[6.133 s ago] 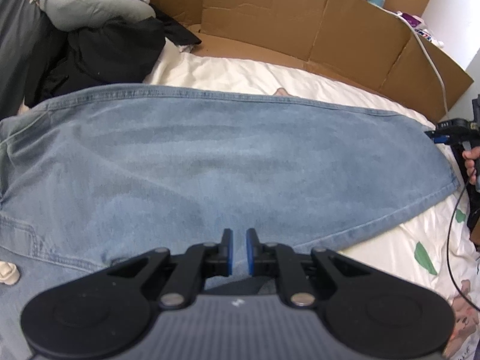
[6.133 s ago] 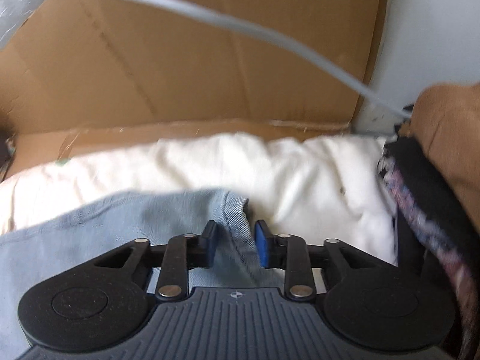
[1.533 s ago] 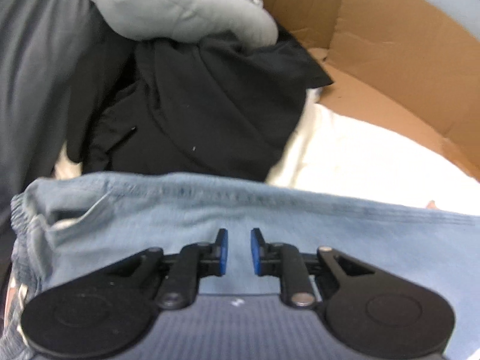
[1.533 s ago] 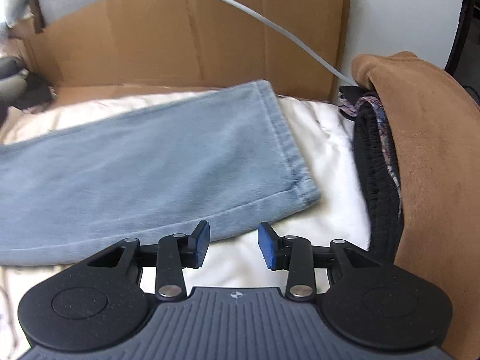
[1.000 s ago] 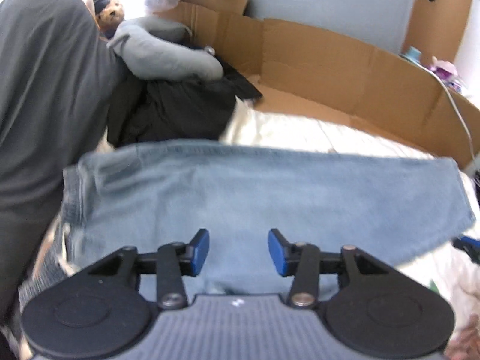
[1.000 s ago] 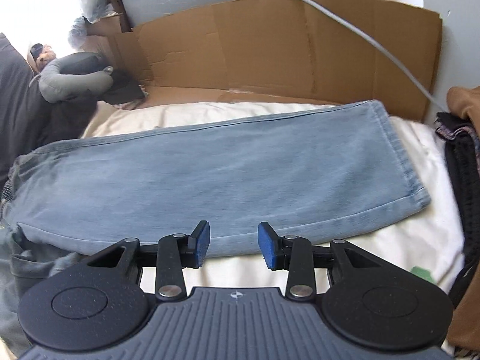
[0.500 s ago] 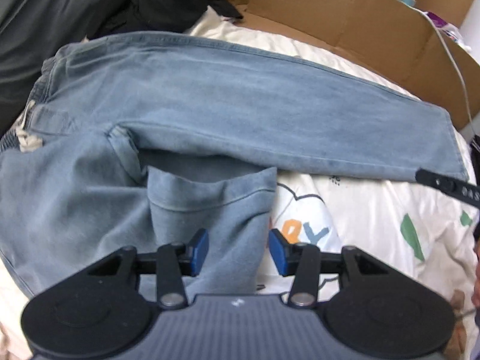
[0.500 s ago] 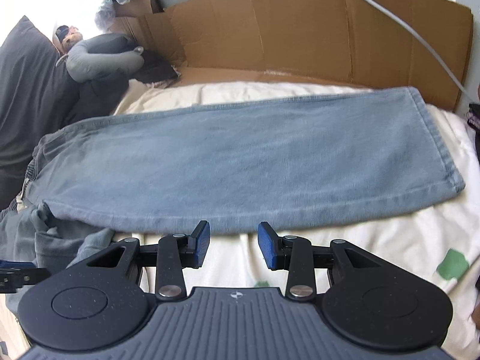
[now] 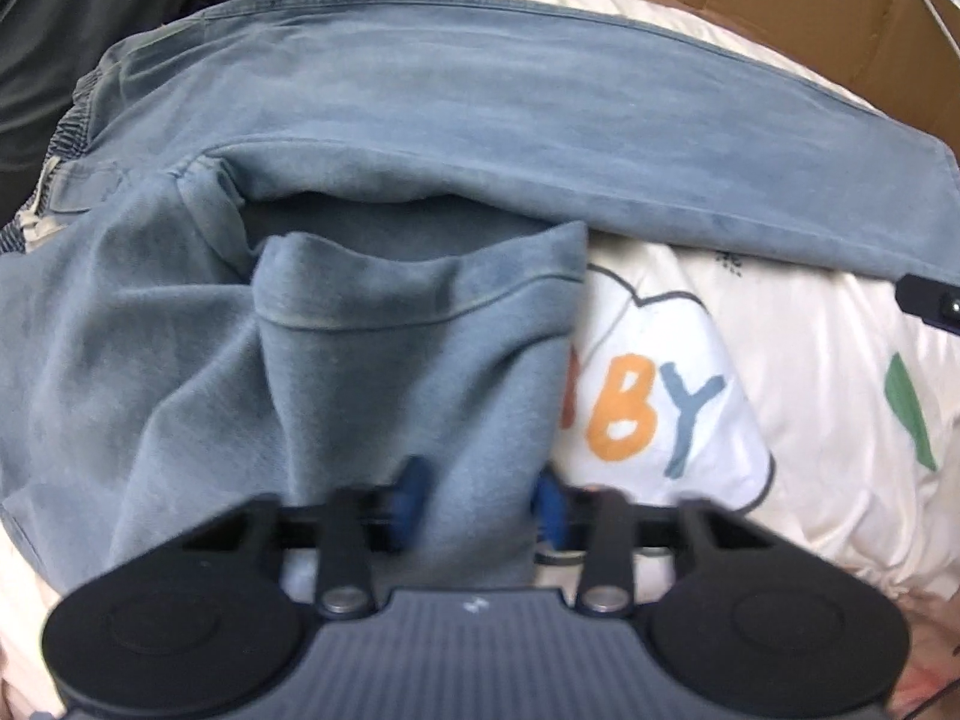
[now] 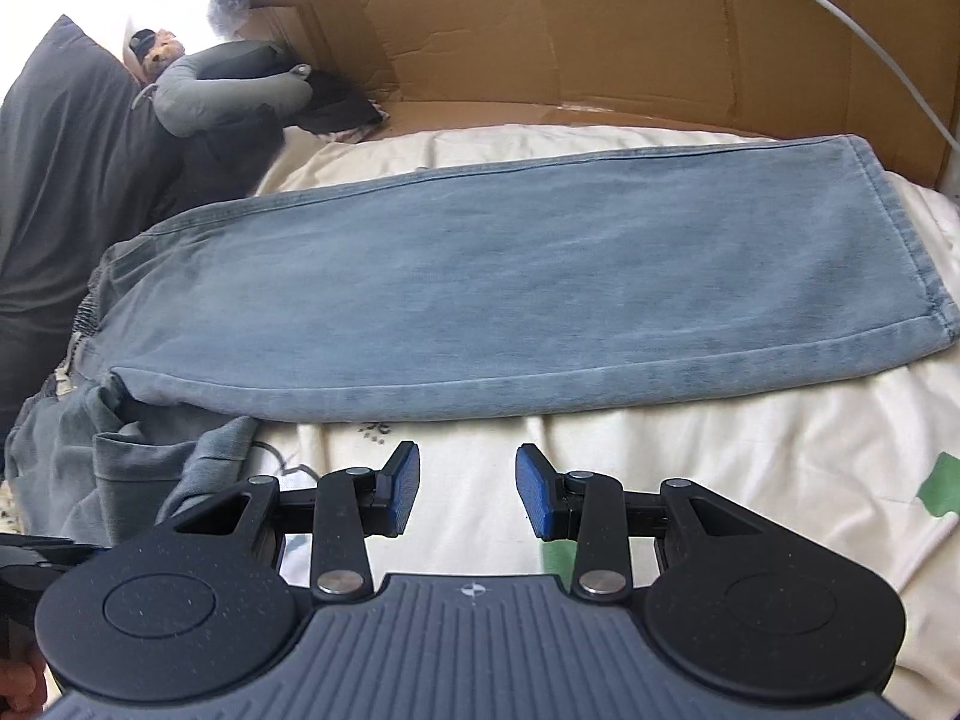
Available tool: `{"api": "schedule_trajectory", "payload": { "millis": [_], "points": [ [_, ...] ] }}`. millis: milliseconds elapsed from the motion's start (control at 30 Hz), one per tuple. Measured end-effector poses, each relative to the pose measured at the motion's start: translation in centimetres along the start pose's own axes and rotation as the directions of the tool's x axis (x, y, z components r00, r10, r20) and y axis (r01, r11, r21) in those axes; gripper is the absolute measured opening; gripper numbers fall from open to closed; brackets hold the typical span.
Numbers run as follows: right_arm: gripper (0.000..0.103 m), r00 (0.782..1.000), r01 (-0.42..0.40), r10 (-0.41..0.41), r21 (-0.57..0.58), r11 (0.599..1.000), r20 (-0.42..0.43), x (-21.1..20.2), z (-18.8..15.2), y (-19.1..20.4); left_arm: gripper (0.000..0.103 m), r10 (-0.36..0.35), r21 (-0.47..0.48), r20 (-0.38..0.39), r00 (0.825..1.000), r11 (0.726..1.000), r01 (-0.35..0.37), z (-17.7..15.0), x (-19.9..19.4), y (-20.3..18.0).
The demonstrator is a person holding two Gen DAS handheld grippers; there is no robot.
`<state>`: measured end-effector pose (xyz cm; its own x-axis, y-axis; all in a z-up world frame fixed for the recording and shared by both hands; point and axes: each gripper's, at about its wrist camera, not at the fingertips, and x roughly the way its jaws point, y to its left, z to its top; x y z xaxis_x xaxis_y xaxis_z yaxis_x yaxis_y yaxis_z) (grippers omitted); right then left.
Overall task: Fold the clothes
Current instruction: 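Grasp the hem of the light-blue jeans leg with the left gripper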
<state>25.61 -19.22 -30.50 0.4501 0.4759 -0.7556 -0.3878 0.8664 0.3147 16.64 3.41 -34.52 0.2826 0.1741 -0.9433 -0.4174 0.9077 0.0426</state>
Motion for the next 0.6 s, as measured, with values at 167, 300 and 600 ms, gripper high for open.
{"api": "schedule_trajectory", "payload": {
  "millis": [167, 300, 600],
  "points": [
    [0.042, 0.999, -0.035, 0.035, 0.003, 0.999, 0.006, 0.2, 0.2, 1.0, 0.006, -0.040, 0.028, 0.008, 0.999, 0.999, 0.039, 1.0, -2.5, 1.5],
    [0.042, 0.995, -0.101, 0.101, 0.000, 0.995, -0.006, 0.8, 0.3, 2.3, 0.004, -0.104, -0.004, 0.023, 0.994, 0.995, 0.104, 2.4, -5.4, 3.9],
    [0.042, 0.959, -0.279, 0.278, -0.024, 0.960, -0.050, 3.7, 0.5, 7.9, 0.004, -0.055, -0.005, 0.085, 0.995, 0.998, 0.056, 6.9, -10.6, 10.6]
  ]
}}
